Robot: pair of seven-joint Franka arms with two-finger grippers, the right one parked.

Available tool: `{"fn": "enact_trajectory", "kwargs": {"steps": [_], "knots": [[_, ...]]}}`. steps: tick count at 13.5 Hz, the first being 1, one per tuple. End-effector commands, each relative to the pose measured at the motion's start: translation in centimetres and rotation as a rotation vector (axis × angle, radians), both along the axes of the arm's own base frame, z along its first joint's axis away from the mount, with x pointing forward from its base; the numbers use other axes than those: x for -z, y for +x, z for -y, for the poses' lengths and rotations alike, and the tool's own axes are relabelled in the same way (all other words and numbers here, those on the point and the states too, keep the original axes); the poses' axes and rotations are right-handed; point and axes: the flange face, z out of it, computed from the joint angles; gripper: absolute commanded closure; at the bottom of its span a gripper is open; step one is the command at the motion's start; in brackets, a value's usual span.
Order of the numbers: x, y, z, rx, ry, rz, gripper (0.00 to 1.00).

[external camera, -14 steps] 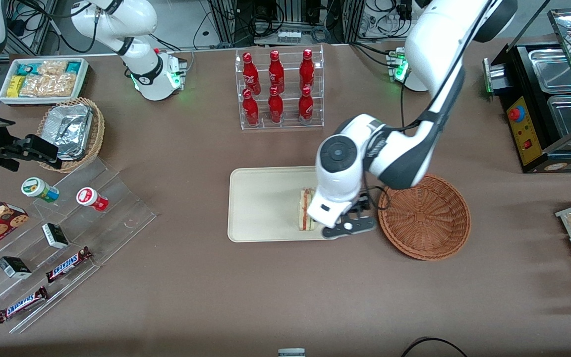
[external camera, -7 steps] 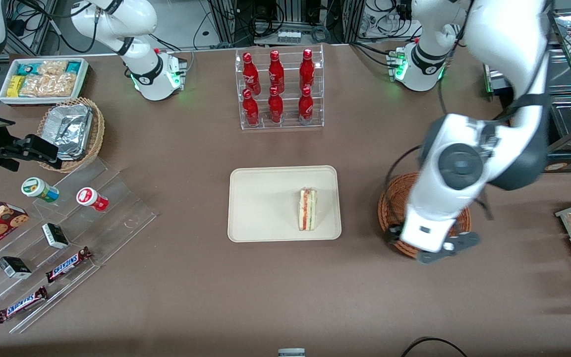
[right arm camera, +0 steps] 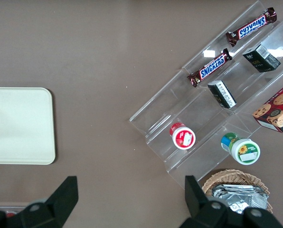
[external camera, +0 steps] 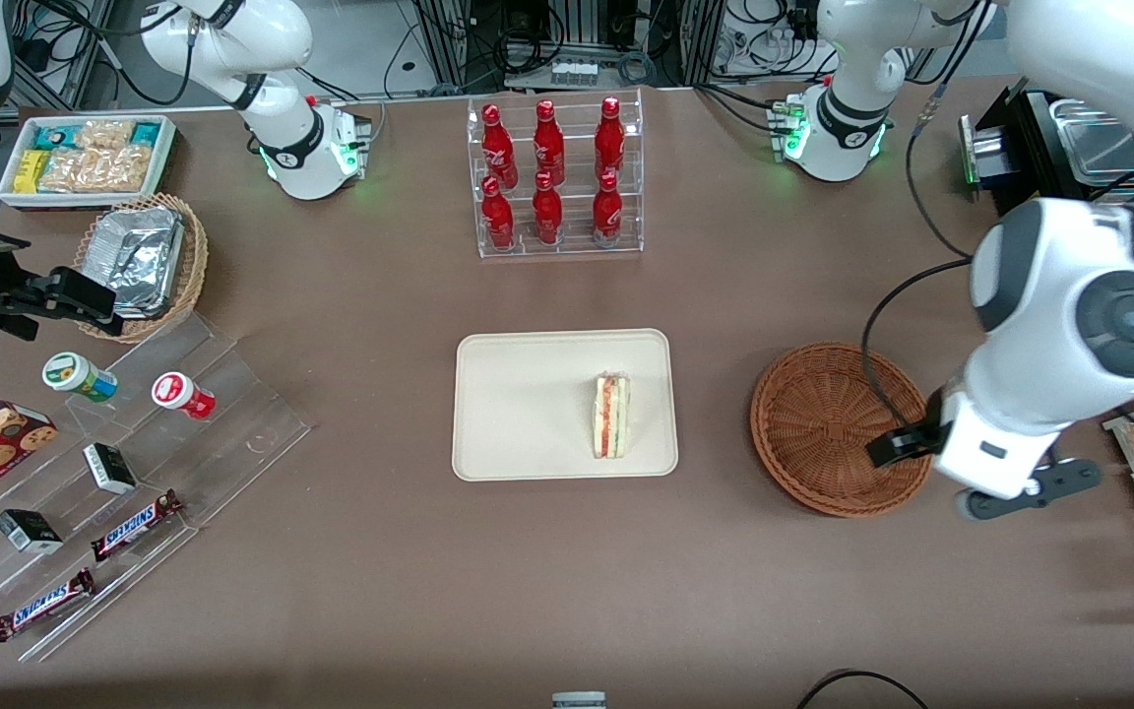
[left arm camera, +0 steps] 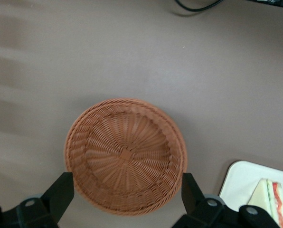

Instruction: Place sandwich from basket to tray

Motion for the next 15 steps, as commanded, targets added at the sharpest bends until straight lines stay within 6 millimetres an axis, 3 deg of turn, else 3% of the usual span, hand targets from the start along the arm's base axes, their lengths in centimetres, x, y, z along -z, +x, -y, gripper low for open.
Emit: {"fn": "enact_trajectory", "kwargs": {"steps": [1,4,8,12,15], "knots": [[-3.1,-2.0,-2.7,0.050,-0.022,-0.042,0.00],[-5.1,-3.7,-4.4,0.068,-0.030,-0.089,0.00],[-6.8,-6.2,-3.7,0.068,-0.055,-0.106,0.00],[-6.9,-9.4,-2.9,0.069,-0.068,-0.084,0.00],[-6.8,-10.5,-2.8,0.066,-0.069,-0.091,0.00]]}}
